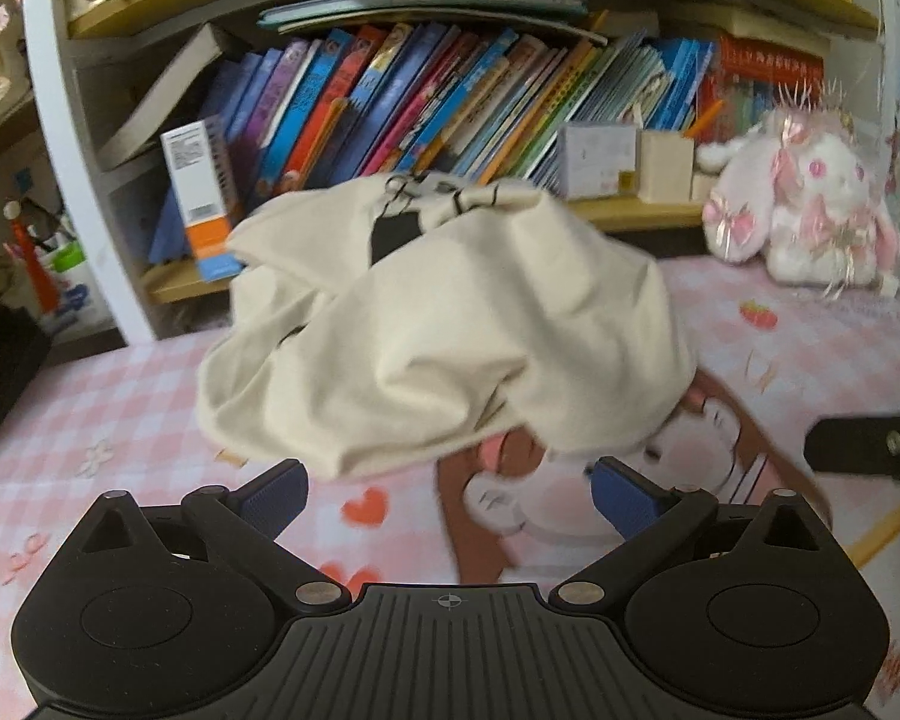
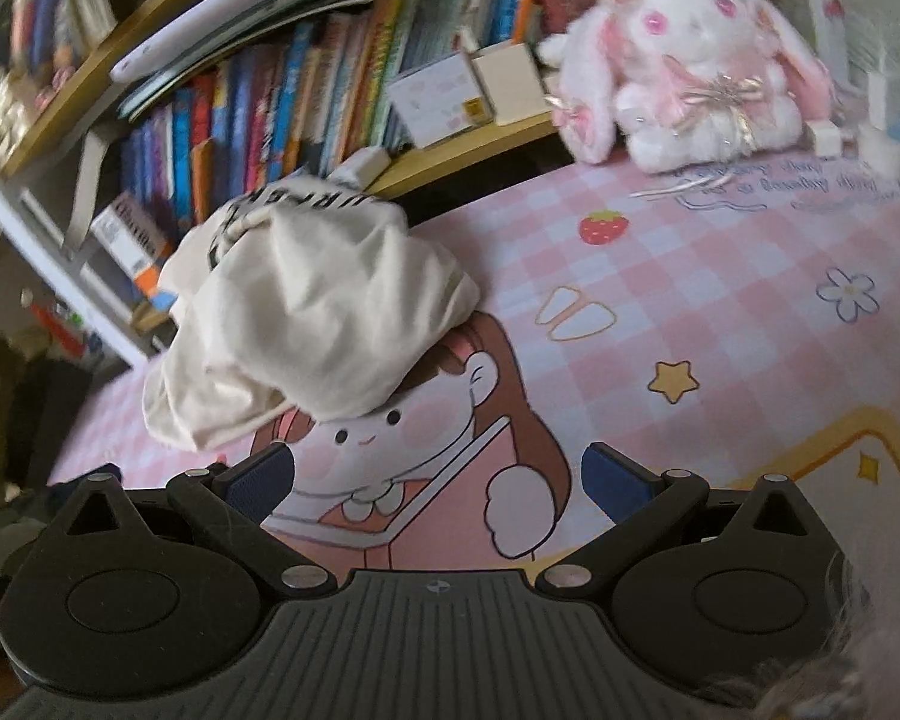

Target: Fold clothes

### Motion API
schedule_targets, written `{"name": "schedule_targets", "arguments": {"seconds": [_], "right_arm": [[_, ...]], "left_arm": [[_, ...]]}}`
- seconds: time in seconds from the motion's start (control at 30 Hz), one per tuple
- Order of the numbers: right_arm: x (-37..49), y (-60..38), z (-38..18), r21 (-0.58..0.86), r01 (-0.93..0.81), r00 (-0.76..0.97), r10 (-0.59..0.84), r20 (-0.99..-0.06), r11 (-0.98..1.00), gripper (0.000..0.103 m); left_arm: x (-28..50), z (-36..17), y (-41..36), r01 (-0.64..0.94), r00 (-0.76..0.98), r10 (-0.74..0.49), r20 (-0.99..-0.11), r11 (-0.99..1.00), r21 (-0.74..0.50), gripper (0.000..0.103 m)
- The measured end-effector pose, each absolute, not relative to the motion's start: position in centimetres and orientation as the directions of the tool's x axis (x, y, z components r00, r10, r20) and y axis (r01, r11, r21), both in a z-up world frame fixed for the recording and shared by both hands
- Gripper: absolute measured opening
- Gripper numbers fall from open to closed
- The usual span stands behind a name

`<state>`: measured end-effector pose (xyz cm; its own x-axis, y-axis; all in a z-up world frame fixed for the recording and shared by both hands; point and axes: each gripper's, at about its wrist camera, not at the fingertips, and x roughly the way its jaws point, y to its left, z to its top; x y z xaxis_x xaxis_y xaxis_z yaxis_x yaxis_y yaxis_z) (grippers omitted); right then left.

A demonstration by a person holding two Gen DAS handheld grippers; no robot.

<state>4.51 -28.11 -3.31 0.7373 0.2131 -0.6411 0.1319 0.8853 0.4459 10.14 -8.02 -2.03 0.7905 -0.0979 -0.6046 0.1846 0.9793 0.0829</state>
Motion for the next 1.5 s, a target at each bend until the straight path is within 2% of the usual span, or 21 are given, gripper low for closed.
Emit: {"name": "schedule_targets", "arguments": {"seconds": [0.13, 0.23, 0.27, 0.33, 0.37, 0.4, 0.43, 0.5, 0.7, 0.93, 1.1, 1.17, 1.2, 1.23, 1.27, 1.33, 1.37, 1.5], "right_arm": [[4.6, -29.0, -3.1, 0.485, 0.136, 0.754, 0.227, -0.616, 0.864, 0.103], [4.6, -29.6, -2.9, 0.518, 0.139, 0.762, 0.243, -0.600, 0.844, 0.103], [4.6, -29.7, -2.9, 0.530, 0.141, 0.763, 0.249, -0.596, 0.836, 0.103], [4.6, -29.9, -2.8, 0.549, 0.140, 0.765, 0.262, -0.588, 0.824, 0.103], [4.5, -30.0, -2.8, 0.558, 0.137, 0.766, 0.270, -0.584, 0.818, 0.103], [4.5, -30.0, -2.7, 0.567, 0.133, 0.766, 0.279, -0.580, 0.813, 0.103], [4.4, -30.1, -2.7, 0.582, 0.129, 0.766, 0.292, -0.573, 0.803, 0.103], [4.3, -30.4, -2.7, 0.620, 0.121, 0.766, 0.324, -0.555, 0.775, 0.103], [4.9, -30.5, -3.6, 0.733, 0.125, 0.728, 0.441, -0.526, 0.668, 0.103], [5.1, -29.2, -6.4, 0.873, 0.174, 0.663, 0.601, -0.446, 0.456, 0.103], [3.7, -28.5, -8.6, 0.921, 0.237, 0.643, 0.662, -0.386, 0.308, 0.103], [3.0, -28.5, -9.0, 0.939, 0.236, 0.651, 0.677, -0.343, 0.249, 0.097], [2.7, -28.5, -8.9, 0.945, 0.233, 0.659, 0.677, -0.327, 0.230, 0.083], [2.4, -28.7, -8.8, 0.948, 0.228, 0.667, 0.674, -0.317, 0.221, 0.059], [2.1, -28.8, -8.6, 0.951, 0.223, 0.674, 0.670, -0.310, 0.215, 0.047], [1.9, -29.2, -8.2, 0.963, 0.192, 0.689, 0.672, -0.269, 0.188, 0.014], [1.7, -29.4, -7.9, 0.970, 0.168, 0.699, 0.672, -0.244, 0.177, 0.011], [1.1, -30.8, -4.8, 0.976, 0.042, 0.753, 0.635, -0.172, 0.214, 0.008]], "left_arm": [[12.2, -1.7, -8.7, 0.200, 0.804, -0.146, -0.577, 0.979, 0.030, 0.102], [14.2, -1.9, -9.1, 0.192, 0.796, -0.171, -0.581, 0.981, -0.027, 0.098], [14.8, -2.0, -9.1, 0.185, 0.791, -0.179, -0.584, 0.981, -0.049, 0.096], [16.2, -2.3, -9.0, 0.175, 0.777, -0.197, -0.598, 0.980, -0.096, 0.085], [16.9, -2.5, -9.0, 0.166, 0.765, -0.202, -0.612, 0.979, -0.116, 0.068], [17.6, -2.8, -8.8, 0.153, 0.746, -0.204, -0.635, 0.979, -0.134, 0.037], [18.3, -3.1, -8.5, 0.142, 0.719, -0.217, -0.660, 0.976, -0.166, 0.024], [18.3, -3.4, -7.5, 0.133, 0.693, -0.270, -0.669, 0.959, -0.250, 0.007], [11.7, -0.2, -4.9, 0.222, 0.691, -0.420, -0.589, 0.898, -0.381, 0.006], [3.4, 1.6, -1.0, 0.202, 0.663, -0.563, -0.493, 0.769, -0.607, 0.006], [-0.7, 2.4, 0.9, 0.186, 0.671, -0.612, -0.418, 0.685, -0.704, 0.005], [-1.8, 3.0, 1.5, 0.189, 0.683, -0.607, -0.406, 0.684, -0.705, 0.005], [-2.2, 3.2, 1.6, 0.191, 0.687, -0.602, -0.406, 0.689, -0.699, 0.005], [-2.6, 3.4, 1.8, 0.193, 0.690, -0.598, -0.408, 0.695, -0.692, 0.005], [-3.0, 3.6, 1.9, 0.198, 0.690, -0.595, -0.411, 0.702, -0.684, 0.005], [-3.8, 3.6, 1.9, 0.205, 0.689, -0.581, -0.433, 0.729, -0.653, 0.005], [-4.0, 3.5, 1.7, 0.206, 0.687, -0.568, -0.453, 0.750, -0.628, 0.005], [-4.5, 4.0, -0.6, 0.296, 0.664, -0.567, -0.488, 0.798, -0.525, 0.004]]}}
